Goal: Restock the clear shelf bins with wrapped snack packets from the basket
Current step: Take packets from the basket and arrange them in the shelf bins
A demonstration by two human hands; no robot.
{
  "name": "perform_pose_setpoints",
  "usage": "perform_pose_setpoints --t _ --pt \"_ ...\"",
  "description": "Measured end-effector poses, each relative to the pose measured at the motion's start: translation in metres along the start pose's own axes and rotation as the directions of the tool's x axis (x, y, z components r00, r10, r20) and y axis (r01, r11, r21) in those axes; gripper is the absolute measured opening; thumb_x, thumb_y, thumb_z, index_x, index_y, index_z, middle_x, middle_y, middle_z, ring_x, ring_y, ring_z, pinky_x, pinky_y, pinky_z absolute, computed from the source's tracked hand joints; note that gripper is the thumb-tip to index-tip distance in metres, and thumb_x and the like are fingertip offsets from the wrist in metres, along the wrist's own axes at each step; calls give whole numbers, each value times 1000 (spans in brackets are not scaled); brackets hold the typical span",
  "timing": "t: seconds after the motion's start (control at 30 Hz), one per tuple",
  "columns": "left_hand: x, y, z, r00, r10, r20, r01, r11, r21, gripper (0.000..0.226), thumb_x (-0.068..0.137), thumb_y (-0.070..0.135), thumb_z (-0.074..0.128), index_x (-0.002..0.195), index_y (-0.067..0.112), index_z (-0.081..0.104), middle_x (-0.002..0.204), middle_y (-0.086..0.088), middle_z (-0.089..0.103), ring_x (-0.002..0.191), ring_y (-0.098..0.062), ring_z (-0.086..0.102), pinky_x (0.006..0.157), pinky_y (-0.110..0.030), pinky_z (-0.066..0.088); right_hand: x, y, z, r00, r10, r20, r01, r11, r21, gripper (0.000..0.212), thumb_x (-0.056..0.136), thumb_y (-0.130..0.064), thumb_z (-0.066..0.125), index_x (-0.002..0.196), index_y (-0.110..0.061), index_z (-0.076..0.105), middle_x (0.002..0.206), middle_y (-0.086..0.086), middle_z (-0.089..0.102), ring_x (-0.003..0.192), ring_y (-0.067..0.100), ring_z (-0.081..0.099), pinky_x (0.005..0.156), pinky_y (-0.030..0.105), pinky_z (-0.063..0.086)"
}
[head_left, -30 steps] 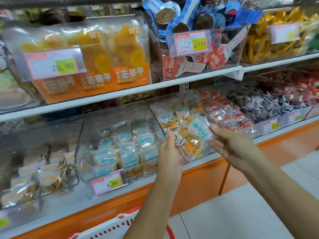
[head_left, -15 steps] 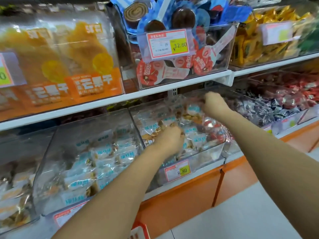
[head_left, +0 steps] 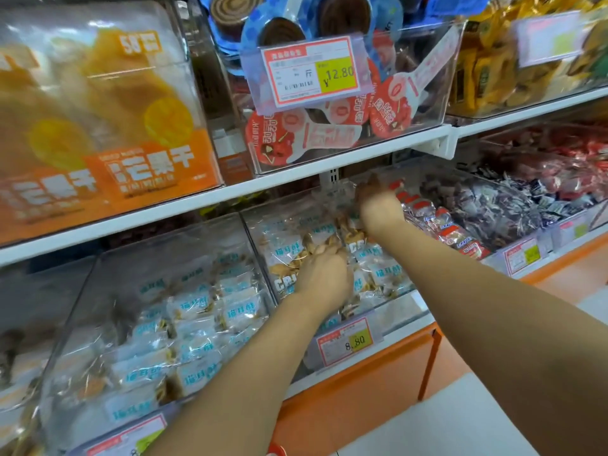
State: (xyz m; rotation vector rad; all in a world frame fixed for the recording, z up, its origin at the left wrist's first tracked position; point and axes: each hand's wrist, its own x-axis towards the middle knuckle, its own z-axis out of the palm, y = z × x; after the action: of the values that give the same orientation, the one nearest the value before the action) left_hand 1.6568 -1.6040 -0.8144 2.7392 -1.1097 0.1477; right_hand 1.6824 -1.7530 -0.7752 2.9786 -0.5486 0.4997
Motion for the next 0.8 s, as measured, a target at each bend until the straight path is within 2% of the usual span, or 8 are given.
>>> perform_pose_setpoints --t 0.1,0.2,0.33,0.4,0.5,0.57,0.67,0.8 --pt "-2 -2 2 998 -1 63 4 999 -54 43 98 19 41 140 7 44 150 -9 37 135 -27 35 111 -38 33 -13 -2 -8 1000 5 12 -5 1000 28 35 95 0 41 129 0 46 134 19 48 121 28 48 94 31 42" --pt "-19 1 -5 998 5 59 4 988 -157 34 95 6 43 126 1 55 134 -16 50 119 -33 51 94 -39 46 -31 2 -18 994 93 48 -103 960 261 27 92 2 48 118 3 54 123 20 55 113 32 53 92 33 44" --pt "-70 9 -31 989 -32 -146 -24 930 -366 32 99 17 42 126 12 58 125 -6 60 110 -22 57 92 -31 46 -73 3 -33 993 67 -97 -15 886 463 27 90 -9 57 115 0 50 117 19 50 101 35 54 79 37 41" --pt "-104 8 -41 968 -79 -240 -32 903 -429 22 99 27 45 104 17 65 99 0 66 88 -13 59 80 -30 49 -100 -6 -43 993 -25 -113 72 898 434 18 93 -22 59 94 -6 51 97 10 48 82 28 51 67 32 36" --pt "-157 -3 -45 951 -164 -261 19 876 -482 37 96 36 49 65 18 47 57 3 47 54 -8 43 54 -23 35 -144 -27 -61 969 -247 -18 235 894 381 35 93 -31 59 70 -13 39 66 0 40 61 18 39 54 32 27" --pt "-193 -14 -38 947 -232 -221 83 843 -531 45 95 37 50 58 17 37 53 -4 39 51 -15 38 52 -31 31 -175 -44 -64 905 -408 123 342 867 363 37 95 -32 56 69 -13 38 62 0 38 56 15 35 55 33 28" --pt "-245 -32 -12 932 -332 -145 183 776 -603 48 95 37 52 56 17 33 54 -14 41 50 -23 40 53 -34 31 -219 -70 -57 724 -578 377 504 816 285 38 95 -37 54 68 -16 38 67 2 42 64 20 41 59 33 31" --pt "-307 -51 39 899 -438 11 352 708 -612 47 94 32 55 56 15 35 49 0 33 47 -8 31 50 -23 23 -275 -100 -31 522 -619 587 637 741 214 28 96 -39 52 83 -14 54 98 13 62 84 25 49 67 31 34"
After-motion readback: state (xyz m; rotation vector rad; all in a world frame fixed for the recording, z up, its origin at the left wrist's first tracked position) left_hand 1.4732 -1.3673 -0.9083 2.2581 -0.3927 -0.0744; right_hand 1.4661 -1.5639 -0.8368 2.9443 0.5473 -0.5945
